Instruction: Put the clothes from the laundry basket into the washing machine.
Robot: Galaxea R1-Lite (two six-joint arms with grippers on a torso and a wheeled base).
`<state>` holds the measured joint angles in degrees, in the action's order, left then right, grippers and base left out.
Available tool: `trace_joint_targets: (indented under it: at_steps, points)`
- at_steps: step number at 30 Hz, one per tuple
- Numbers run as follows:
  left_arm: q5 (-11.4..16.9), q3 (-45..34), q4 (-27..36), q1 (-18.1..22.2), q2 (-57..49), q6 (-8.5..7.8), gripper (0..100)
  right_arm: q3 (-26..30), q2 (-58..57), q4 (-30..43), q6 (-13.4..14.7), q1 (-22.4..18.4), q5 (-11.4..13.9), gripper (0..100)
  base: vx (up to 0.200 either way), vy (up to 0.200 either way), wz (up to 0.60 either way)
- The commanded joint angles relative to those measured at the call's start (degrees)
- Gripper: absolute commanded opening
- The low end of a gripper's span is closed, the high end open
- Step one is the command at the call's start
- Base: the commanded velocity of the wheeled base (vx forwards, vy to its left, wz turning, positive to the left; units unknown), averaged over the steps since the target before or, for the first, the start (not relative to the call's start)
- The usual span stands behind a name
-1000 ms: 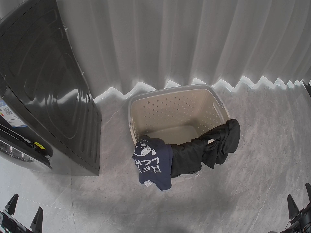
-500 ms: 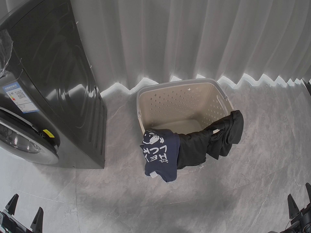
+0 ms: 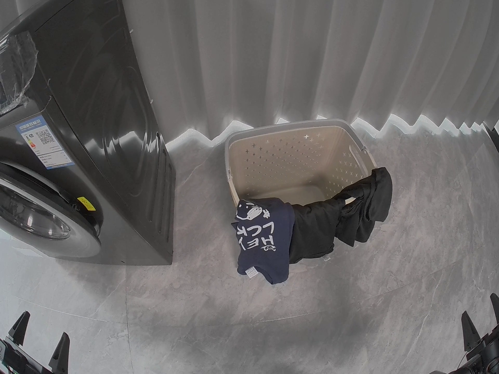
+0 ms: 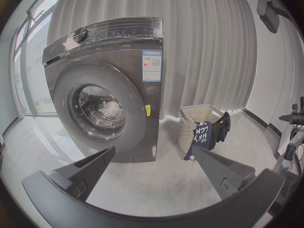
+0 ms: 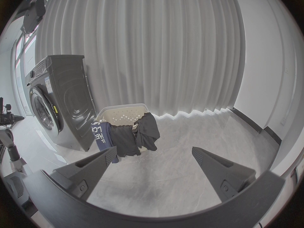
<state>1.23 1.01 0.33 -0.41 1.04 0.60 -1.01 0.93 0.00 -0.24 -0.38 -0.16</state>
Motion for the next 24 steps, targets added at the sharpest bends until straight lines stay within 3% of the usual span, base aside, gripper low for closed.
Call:
trace_joint_targets:
  at_steps: [1,5,21,24]
  points:
    - [0.0,-1.01,0.02,-0.02,-1.04,0.02,100,1.01,-0.93,0.0,-0.02,-0.06,-0.02,100,0.0,0.0,0.6]
    - [0.0,-1.01,0.02,-0.02,-1.04,0.02,100,1.01,-0.93,0.0,-0.02,0.03,-0.11,100,0.0,0.0,0.6]
    - [0.0,-1.01,0.02,-0.02,-1.04,0.02,100,1.01,-0.93,0.0,-0.02,-0.06,-0.02,100,0.0,0.188,0.0]
    - [0.0,-1.01,0.02,-0.02,-1.04,-0.07,100,1.01,-0.93,0.0,-0.02,-0.06,-0.02,100,0.0,0.0,0.0]
